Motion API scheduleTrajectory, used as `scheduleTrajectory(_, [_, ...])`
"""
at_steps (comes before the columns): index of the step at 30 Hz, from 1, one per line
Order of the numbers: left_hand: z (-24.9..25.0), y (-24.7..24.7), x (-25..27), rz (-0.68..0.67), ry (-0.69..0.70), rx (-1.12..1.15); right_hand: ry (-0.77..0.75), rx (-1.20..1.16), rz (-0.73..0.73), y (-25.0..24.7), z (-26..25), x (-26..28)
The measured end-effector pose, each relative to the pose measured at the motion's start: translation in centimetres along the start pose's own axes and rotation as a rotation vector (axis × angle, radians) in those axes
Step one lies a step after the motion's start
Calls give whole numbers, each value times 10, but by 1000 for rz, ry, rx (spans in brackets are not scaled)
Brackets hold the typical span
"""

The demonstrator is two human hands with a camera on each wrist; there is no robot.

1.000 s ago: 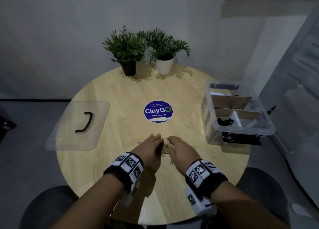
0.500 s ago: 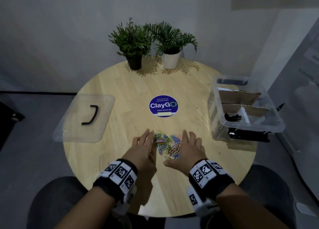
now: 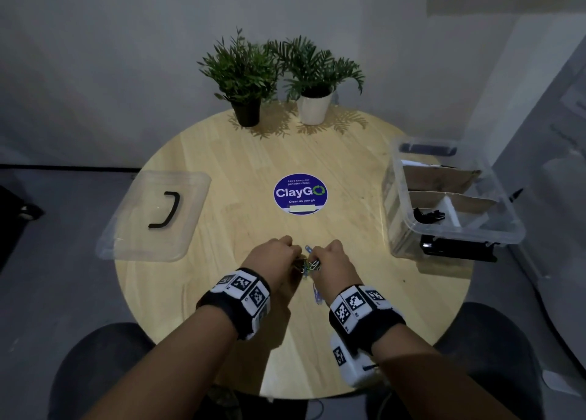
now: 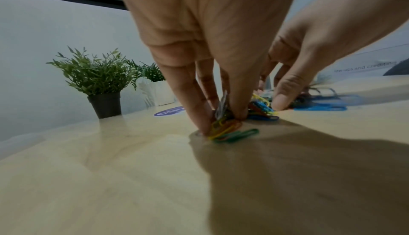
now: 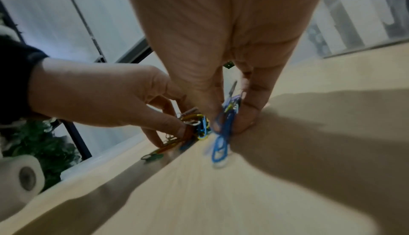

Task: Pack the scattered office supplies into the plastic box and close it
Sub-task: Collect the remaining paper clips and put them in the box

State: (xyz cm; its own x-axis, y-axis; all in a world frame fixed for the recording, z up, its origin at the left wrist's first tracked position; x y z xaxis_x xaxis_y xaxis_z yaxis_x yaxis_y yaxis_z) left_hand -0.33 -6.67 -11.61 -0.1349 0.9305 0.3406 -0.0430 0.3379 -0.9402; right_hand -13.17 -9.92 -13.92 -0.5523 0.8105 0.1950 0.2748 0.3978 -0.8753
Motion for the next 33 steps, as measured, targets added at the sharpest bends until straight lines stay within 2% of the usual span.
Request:
scheduleTrajectory(5, [5,-2,4,-8,-37,-18,-44,64,47,-8,3,-4])
scheduleTrajectory(10, [-2,-4,2,26,-86,64,72,-199,135,-18,14,-1])
scheduleTrajectory(14, [-7,-4,6,113,-136,218,43,-366,243,-34,15,7])
scheduleTrajectory(21, [-3,-22,9,241,-157,393,-114,-573,418,-92,8,22])
scheduleTrajectory(24, [1,-29,9,276,-155,437,-137,-646,609,-138,26,29])
scheduleTrajectory(28, [11,-31,12,277,-129,426,-32,-444,770,-180,84,47])
scheduleTrajectory(31, [15,-29,14,270,-122,407,113,-283,844,-185,126,57])
scheduleTrajectory(33, [15,-27,14,271,-122,396,168,-182,831,-181,141,56])
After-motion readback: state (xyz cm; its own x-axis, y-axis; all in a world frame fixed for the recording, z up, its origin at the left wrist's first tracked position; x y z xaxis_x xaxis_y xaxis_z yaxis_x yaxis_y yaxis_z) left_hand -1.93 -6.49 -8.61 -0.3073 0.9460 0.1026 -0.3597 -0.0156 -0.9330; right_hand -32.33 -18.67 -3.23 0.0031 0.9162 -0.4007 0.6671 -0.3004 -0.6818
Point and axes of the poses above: each hand's wrist, its own x-axis away from the middle knuckle, its own y-axis out of the palm, z = x × y, the point moved 1 cm from there along -x, towards the middle knuckle, and after that the axes turned 10 degrees about -y, right-handed, at the moved point
